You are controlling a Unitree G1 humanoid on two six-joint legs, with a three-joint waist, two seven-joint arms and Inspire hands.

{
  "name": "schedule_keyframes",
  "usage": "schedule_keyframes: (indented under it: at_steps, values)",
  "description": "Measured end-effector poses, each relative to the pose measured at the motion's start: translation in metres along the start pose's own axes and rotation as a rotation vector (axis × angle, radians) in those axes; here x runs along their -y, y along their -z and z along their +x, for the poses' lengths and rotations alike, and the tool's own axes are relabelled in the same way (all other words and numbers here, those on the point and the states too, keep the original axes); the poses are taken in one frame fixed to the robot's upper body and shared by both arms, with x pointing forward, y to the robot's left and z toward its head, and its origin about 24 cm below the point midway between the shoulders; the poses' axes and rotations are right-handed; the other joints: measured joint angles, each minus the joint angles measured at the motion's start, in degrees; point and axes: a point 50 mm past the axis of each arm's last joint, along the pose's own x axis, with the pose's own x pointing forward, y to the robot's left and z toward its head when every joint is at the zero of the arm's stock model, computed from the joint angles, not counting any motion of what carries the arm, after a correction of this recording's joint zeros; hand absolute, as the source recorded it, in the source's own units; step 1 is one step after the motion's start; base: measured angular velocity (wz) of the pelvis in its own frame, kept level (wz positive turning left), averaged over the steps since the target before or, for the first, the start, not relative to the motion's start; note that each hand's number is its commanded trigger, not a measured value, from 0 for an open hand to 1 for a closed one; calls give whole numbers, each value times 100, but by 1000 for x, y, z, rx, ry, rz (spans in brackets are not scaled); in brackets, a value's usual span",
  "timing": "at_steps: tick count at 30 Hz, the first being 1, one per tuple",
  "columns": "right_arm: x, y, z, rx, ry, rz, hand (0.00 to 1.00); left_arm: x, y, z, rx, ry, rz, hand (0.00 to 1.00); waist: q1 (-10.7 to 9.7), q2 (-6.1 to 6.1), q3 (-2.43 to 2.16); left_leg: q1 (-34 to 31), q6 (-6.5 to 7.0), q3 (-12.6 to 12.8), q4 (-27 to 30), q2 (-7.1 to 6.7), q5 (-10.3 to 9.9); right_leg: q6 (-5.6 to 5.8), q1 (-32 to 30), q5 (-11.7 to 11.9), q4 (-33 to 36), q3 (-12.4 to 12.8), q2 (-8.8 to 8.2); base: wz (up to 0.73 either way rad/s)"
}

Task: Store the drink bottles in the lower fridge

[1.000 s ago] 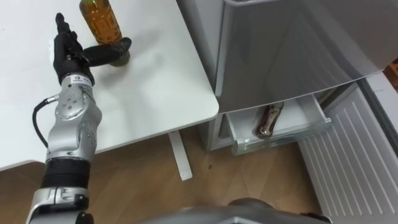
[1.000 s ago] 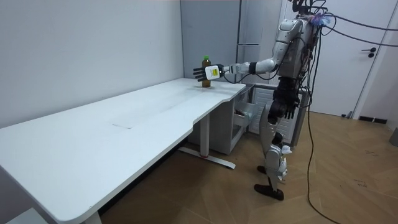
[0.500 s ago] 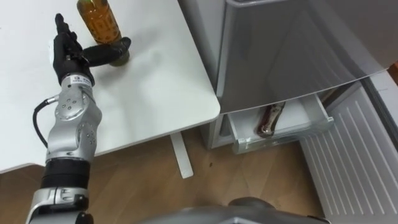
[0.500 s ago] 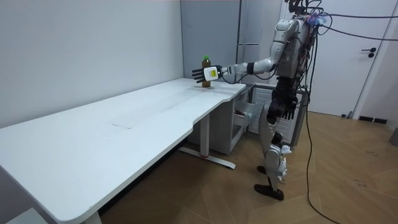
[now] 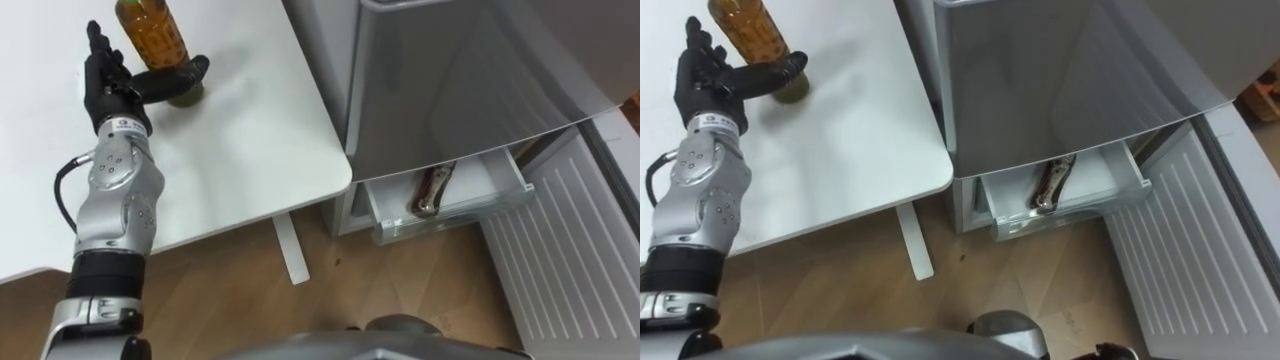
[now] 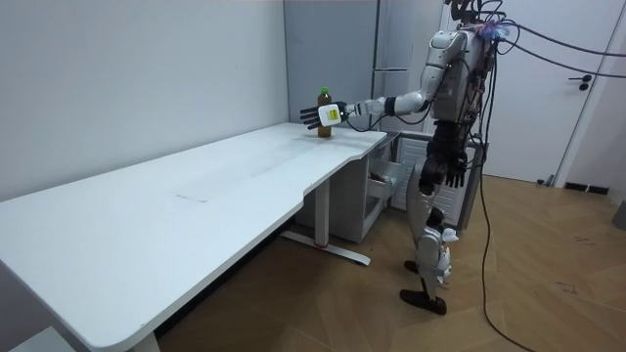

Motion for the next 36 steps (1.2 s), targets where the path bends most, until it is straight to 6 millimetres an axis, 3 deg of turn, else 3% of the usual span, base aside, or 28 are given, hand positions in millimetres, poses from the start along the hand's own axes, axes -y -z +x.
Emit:
schedule_keyframes:
  at_steps: [5, 16, 17, 18, 20, 21, 29, 36]
  values:
    - [1, -7, 0, 18, 5, 1, 0, -3, -9, 13, -3, -12, -17, 0, -74, 2, 11, -9, 0, 11, 0, -1, 0, 1, -20, -2, 5, 14, 7, 0]
    - [3, -8, 0, 22, 15, 1, 0, -2, -16, 16, 17, -23, -19, 0, -80, 6, 9, -11, 0, 109, 0, -1, 0, 0, -46, -3, 1, 102, 20, -4]
    - [3, -8, 0, 22, 15, 1, 0, -2, -16, 16, 17, -23, -19, 31, -81, 6, 8, -8, 0, 115, 0, -1, 0, 0, -46, -3, 1, 106, 20, 0]
    - [3, -8, 0, 22, 15, 1, 0, -2, -16, 16, 17, -23, -19, 53, -83, 6, 9, -8, 0, 117, 0, -1, 0, 0, -46, -3, 1, 106, 20, 0]
    - [3, -8, 0, 21, 16, 0, 0, -2, -16, 16, 17, -23, -19, 76, -88, 9, 7, -8, 0, 117, 1, -1, 0, 0, -46, -3, -1, 107, 21, 0]
    - [3, -7, 0, 19, 19, -1, 0, -1, -17, 16, 18, -23, -19, 100, -90, 17, 6, -9, 0, 117, 1, -1, 0, 0, -46, -3, -2, 106, 21, 0]
    - [6, 4, 0, -7, 35, -11, 0, -1, -25, 20, 42, -24, -27, 100, -87, 128, -11, 18, 0, 171, 0, 2, 0, -1, -44, -3, 11, 155, 31, -3]
    - [5, 5, 0, -11, 13, -51, 0, -6, -23, 21, 21, -28, -64, 100, -90, 95, 7, 11, 0, 167, -2, 2, 0, -1, -53, -2, 10, 159, 30, 0]
